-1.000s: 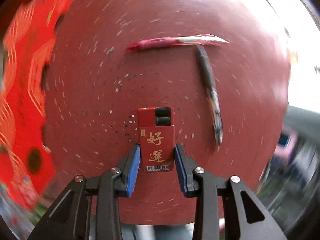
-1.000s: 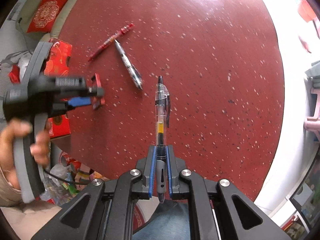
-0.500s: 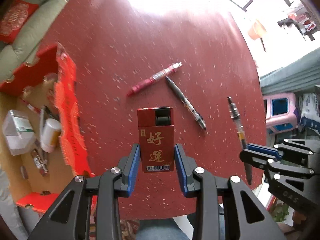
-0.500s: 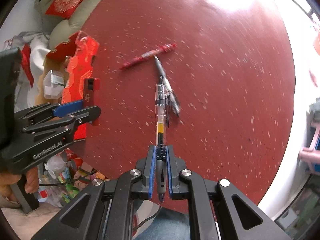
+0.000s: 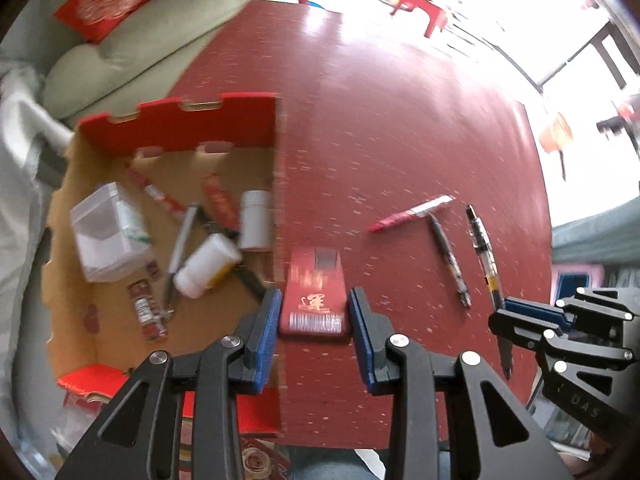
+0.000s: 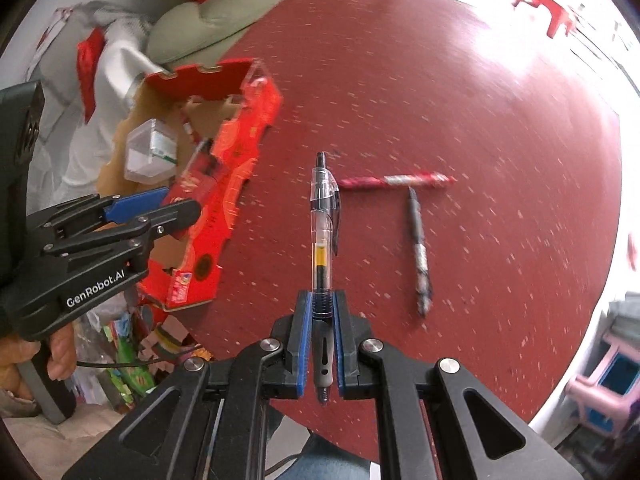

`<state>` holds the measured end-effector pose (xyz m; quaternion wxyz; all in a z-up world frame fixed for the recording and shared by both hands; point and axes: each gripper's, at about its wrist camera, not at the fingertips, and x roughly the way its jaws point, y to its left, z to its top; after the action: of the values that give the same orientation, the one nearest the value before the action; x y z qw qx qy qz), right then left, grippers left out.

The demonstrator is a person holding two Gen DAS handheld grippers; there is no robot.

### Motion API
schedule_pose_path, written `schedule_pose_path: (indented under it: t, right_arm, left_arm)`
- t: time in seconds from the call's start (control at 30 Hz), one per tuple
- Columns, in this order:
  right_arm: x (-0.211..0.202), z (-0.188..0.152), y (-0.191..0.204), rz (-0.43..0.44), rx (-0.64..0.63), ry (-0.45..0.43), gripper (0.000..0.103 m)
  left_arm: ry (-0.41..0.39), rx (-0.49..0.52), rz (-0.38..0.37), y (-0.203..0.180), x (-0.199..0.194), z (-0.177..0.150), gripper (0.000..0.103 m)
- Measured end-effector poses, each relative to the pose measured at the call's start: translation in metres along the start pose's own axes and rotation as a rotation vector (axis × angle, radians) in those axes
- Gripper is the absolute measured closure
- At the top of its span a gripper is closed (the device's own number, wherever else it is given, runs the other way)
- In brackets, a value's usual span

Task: Organize rigid objects
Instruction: 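Carry the red packet and clear gel pen over the cardboard tray box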

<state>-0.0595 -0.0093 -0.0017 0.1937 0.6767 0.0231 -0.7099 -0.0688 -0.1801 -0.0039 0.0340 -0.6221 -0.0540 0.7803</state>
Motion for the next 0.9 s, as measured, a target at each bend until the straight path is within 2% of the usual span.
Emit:
schedule_pose_path:
  t: [0.07, 0.23, 0.3, 0.37, 0.47, 0.63, 0.9]
  right_arm:
    - [0.003, 0.008, 0.012, 0.003, -0.033, 0.007, 0.092]
    - [0.008, 0.026, 0.043, 0.016, -0.111, 0.011, 0.092]
    - [0.007, 0.031, 0.050, 0.024, -0.127, 0.008, 0.092]
    - [0.005, 0.037, 0.057, 0.028, -0.140, -0.001, 0.092]
    - [0.003, 0.043, 0.058, 0.037, -0.138, -0.003, 0.092]
    - [0.006, 0.054, 0.070, 0.034, -0.165, 0.000, 0.092]
    - [0.016, 0.073, 0.112, 0.047, -0.265, 0.009, 0.092]
  left_arm:
    - [-0.002, -0.047, -0.046, 0.013, -0.003, -0.001, 0.065]
    - [-0.046, -0.073, -0.065, 0.022, -0.015, -0.002, 0.066]
    - [-0.060, -0.102, -0.131, 0.028, -0.019, -0.001, 0.066]
    - [-0.077, -0.131, -0.164, 0.035, -0.023, 0.000, 0.066]
    - [-0.093, -0.178, -0.172, 0.050, -0.029, 0.000, 0.066]
    - [-0.098, -0.233, -0.101, 0.077, -0.034, 0.000, 0.066]
    - [-0.077, -0.290, 0.024, 0.111, -0.026, -0.007, 0.066]
